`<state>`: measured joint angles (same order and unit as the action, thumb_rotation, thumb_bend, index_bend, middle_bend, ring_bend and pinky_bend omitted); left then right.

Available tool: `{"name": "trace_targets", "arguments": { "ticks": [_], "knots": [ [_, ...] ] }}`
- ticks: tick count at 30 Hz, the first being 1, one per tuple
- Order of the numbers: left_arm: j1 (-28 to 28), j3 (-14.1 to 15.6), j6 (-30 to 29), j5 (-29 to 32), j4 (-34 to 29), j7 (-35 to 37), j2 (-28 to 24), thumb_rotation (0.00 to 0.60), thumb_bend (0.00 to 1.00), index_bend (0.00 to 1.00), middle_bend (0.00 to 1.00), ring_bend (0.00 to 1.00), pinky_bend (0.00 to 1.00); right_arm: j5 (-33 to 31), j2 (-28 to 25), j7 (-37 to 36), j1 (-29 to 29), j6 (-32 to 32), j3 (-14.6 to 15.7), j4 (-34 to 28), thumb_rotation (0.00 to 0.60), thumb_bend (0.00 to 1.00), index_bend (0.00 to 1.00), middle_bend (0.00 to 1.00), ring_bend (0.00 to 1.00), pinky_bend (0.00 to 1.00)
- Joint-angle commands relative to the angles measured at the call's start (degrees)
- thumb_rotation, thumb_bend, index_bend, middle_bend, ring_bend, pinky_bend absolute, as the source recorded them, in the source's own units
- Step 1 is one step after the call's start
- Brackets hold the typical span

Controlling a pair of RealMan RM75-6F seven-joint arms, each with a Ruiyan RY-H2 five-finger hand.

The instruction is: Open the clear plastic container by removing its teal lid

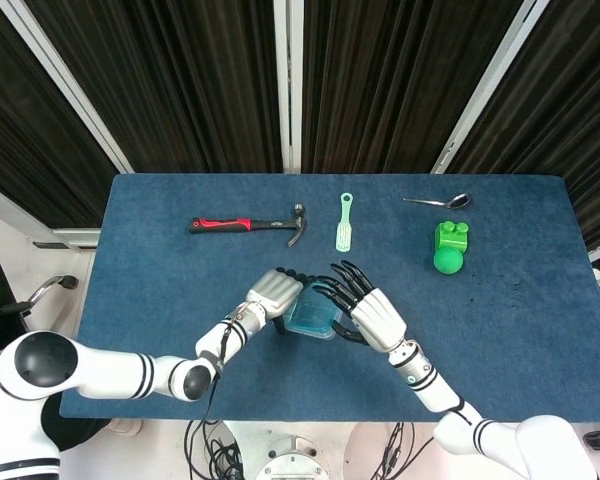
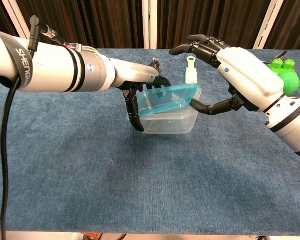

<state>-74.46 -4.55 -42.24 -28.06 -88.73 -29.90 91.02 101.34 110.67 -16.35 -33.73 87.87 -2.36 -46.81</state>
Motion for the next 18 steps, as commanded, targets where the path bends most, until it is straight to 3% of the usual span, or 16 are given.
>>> {"name": "trace_targets", "arguments": {
  "ticks": [1,8,14,18],
  "knots": [
    [0.4,-0.2,0.4,-0.7,-0.3,0.9,-0.4,0.6,0.0,0.03,0.15,0.08,0.18,0.0,0.8,-0.4,-0.3,0.0,0.3,1.3,0.6,0.37,0.26,0.18,0.0,0.09],
    [1.0,-0.2,0.2,-2.3,-1.0,2.2,-1.0,0.6,0.0,0.01,0.09,0.03,0.16,0.0,2.4,-1.2,-0.8,0.1,0.8,3.7,0.6,0.38,0.39,0.2,0.01,0.1],
    [2.4,0.0,-1.5,-4.4,-2.4,3.4,-2.2,0.6,0.0,0.0,0.0,0.0,0.06,-0.5,3.3,-2.1,-0.7,1.0,0.6,5.6,0.6,0.42,0.6,0.24,0.03,0.12],
    [3.6,0.2,-2.9,-5.9,-3.5,3.8,-3.5,0.6,0.0,0.0,0.0,0.0,0.05,-0.7,3.8,-2.4,-0.9,1.7,0.4,6.7,0.6,0.43,0.72,0.28,0.05,0.13]
  ]
}}
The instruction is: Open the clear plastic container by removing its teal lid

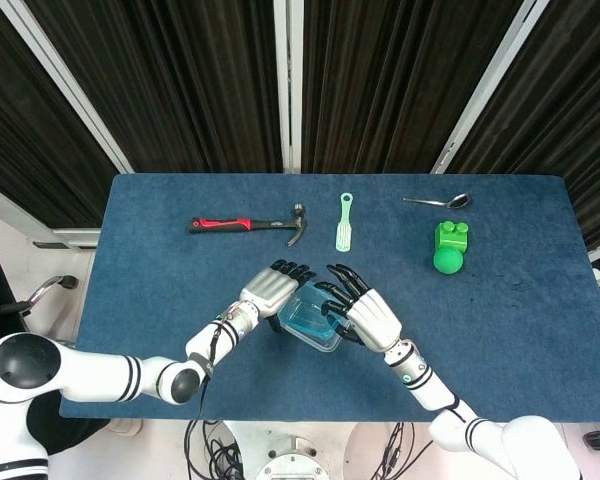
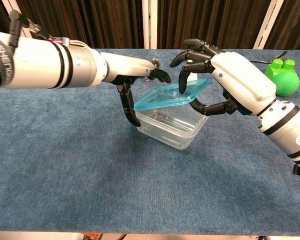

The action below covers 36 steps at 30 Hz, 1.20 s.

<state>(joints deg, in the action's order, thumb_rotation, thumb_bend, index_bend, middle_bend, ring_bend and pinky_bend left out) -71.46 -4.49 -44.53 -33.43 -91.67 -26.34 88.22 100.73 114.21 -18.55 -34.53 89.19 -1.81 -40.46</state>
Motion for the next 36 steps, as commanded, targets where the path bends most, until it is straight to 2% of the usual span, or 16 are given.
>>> {"name": "trace_targets", "arguments": {
  "ticks": [1,9,19,25,31,36],
  "knots": [
    [0.9,0.3,-1.0,-0.8,-0.7,0.2,-0.9,0.6,0.0,0.0,0.0,0.0,0.04,-0.1,0.4,-0.2,-0.2,0.6,-0.2,0.6,0.6,0.44,0.74,0.28,0.05,0.13],
    [3.8,1.3,-5.0,-2.3,-1.6,0.1,-3.2,0.6,0.0,0.0,0.0,0.0,0.04,0.0,1.8,0.0,-1.6,4.4,-1.8,4.0,0.6,0.47,0.87,0.34,0.07,0.13],
    [9.4,1.7,-9.0,-4.9,-1.9,2.5,-7.3,0.6,0.0,0.0,0.0,0.0,0.04,-1.6,2.6,0.0,-3.6,9.1,-5.1,7.5,0.6,0.47,0.9,0.36,0.09,0.13],
    [12.8,1.6,-9.9,-6.3,-1.0,4.8,-9.8,0.6,0.0,0.0,0.0,0.0,0.03,-5.6,0.6,-1.3,-3.2,10.3,-8.8,7.9,0.6,0.47,0.9,0.36,0.09,0.13],
    [16.8,1.8,-11.3,-9.0,-0.3,7.6,-11.7,0.6,0.0,0.0,0.0,0.0,0.03,-8.5,-4.0,0.7,-1.0,7.2,-9.3,7.4,0.6,0.47,0.86,0.35,0.09,0.13],
    [20.9,2.7,-14.0,-11.7,-1.2,9.0,-14.0,0.6,0.0,0.0,0.0,0.0,0.03,-11.2,-10.5,2.2,0.9,-1.3,-7.9,0.9,0.6,0.47,0.8,0.31,0.08,0.12]
  ]
}}
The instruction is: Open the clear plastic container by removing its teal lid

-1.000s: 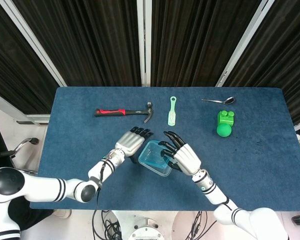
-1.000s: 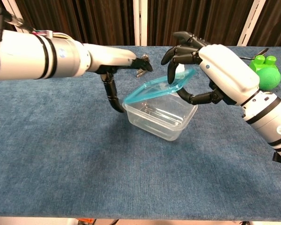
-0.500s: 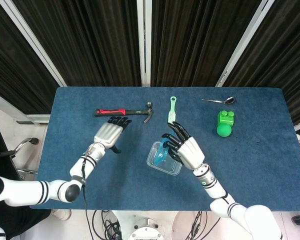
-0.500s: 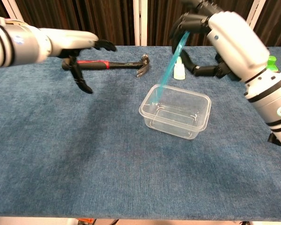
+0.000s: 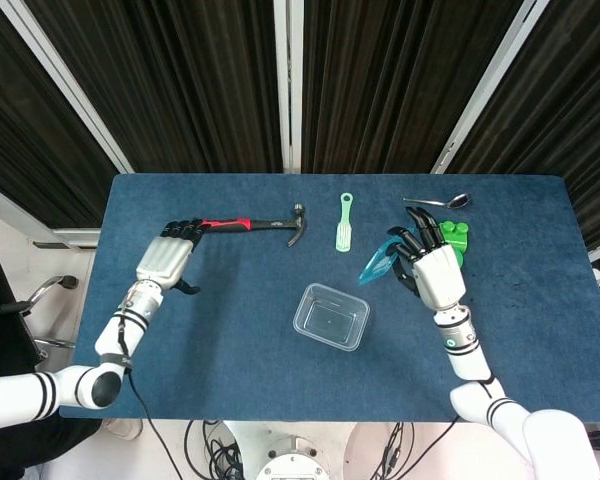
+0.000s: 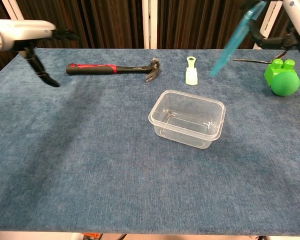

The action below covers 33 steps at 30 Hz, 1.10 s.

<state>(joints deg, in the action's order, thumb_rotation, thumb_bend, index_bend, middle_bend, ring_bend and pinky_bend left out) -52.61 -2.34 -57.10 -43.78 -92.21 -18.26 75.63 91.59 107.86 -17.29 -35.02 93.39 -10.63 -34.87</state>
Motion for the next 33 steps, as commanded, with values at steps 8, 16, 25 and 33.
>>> {"name": "trace_targets", "arguments": {
  "ticks": [8,16,25,33],
  "knots": [
    [7.8,1.2,-2.3,-3.4,-2.4,5.0,-4.5,0.6,0.0,0.0,0.0,0.0,0.03,-9.4,-14.9,7.1,-0.6,-24.0,-0.4,-22.1,0.6,0.42,0.2,0.09,0.0,0.0],
    [11.1,1.3,-4.2,-4.9,-1.7,3.9,-7.1,0.6,0.0,0.0,0.0,0.0,0.01,-16.8,-23.2,13.0,-2.4,-34.2,-3.5,-35.0,0.6,0.15,0.0,0.0,0.0,0.0],
    [18.9,1.5,-13.4,-11.5,5.3,7.1,-6.9,0.6,0.0,0.01,0.01,0.0,0.0,-13.0,-32.7,7.8,6.1,-23.7,-1.4,-44.0,0.6,0.17,0.03,0.13,0.0,0.04],
    [27.1,3.9,-20.5,-17.7,5.9,9.8,-9.4,0.6,0.0,0.05,0.03,0.0,0.0,-8.5,-40.2,8.2,18.5,-10.1,4.9,-49.4,0.6,0.25,0.11,0.17,0.02,0.05]
  ]
}}
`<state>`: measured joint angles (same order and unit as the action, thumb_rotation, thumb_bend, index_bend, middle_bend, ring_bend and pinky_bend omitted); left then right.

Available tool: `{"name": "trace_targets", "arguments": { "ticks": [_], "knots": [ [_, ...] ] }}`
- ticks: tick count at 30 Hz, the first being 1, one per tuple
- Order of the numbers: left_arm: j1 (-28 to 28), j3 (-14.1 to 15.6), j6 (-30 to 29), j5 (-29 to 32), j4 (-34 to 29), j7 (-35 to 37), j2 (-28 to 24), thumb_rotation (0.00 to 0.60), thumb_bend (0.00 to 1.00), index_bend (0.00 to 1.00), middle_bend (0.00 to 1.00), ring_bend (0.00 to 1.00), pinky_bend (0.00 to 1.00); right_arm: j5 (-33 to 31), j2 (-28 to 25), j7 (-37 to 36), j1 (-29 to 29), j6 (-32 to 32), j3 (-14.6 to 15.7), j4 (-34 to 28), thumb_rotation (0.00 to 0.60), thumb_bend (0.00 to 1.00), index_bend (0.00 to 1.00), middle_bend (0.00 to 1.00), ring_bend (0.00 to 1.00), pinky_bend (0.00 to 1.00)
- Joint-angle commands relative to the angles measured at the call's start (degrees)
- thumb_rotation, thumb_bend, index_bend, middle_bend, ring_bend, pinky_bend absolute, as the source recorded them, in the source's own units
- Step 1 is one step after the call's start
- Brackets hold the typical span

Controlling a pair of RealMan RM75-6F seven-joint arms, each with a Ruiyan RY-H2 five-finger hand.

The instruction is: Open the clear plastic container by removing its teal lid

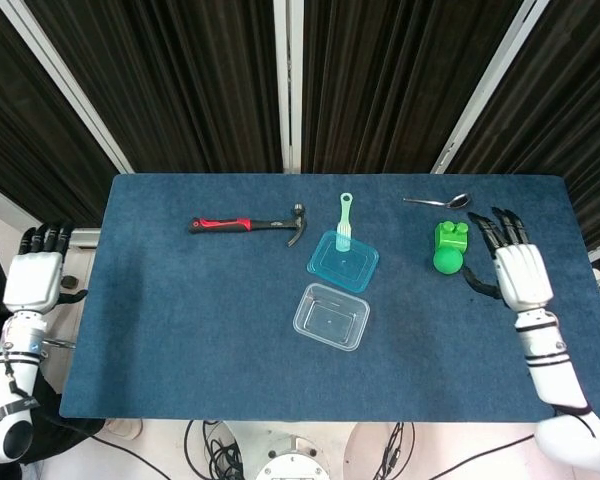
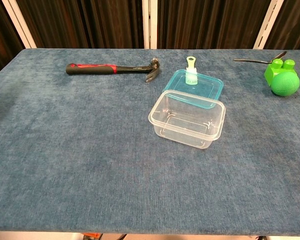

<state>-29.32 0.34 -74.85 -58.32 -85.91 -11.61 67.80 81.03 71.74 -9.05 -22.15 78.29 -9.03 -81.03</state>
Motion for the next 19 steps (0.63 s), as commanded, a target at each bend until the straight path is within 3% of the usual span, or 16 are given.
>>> {"name": "trace_targets", "arguments": {
  "ticks": [1,9,13,19],
  "knots": [
    [4.8,1.4,-3.5,-4.2,-0.8,4.7,-2.0,0.6,0.0,0.05,0.03,0.0,0.0,2.1,-4.7,0.0,6.9,6.0,4.0,-3.8,0.6,0.25,0.11,0.16,0.02,0.05],
    [14.2,3.3,-16.7,-14.0,-0.5,7.1,0.5,0.6,0.0,0.05,0.03,0.0,0.0,4.4,-7.1,-8.3,15.6,11.0,9.6,-5.5,0.6,0.27,0.1,0.14,0.01,0.06],
    [17.5,4.1,-20.6,-17.7,-0.2,6.8,2.4,0.6,0.0,0.05,0.03,0.0,0.0,5.9,-7.3,-12.4,17.2,11.7,10.6,-4.3,0.6,0.27,0.09,0.12,0.0,0.03],
    [20.7,5.3,-21.7,-21.0,-1.4,5.9,2.9,0.6,0.0,0.04,0.03,0.0,0.0,7.9,-7.4,-13.7,17.1,11.1,10.6,-3.7,0.6,0.28,0.09,0.12,0.0,0.01]
  ]
}}
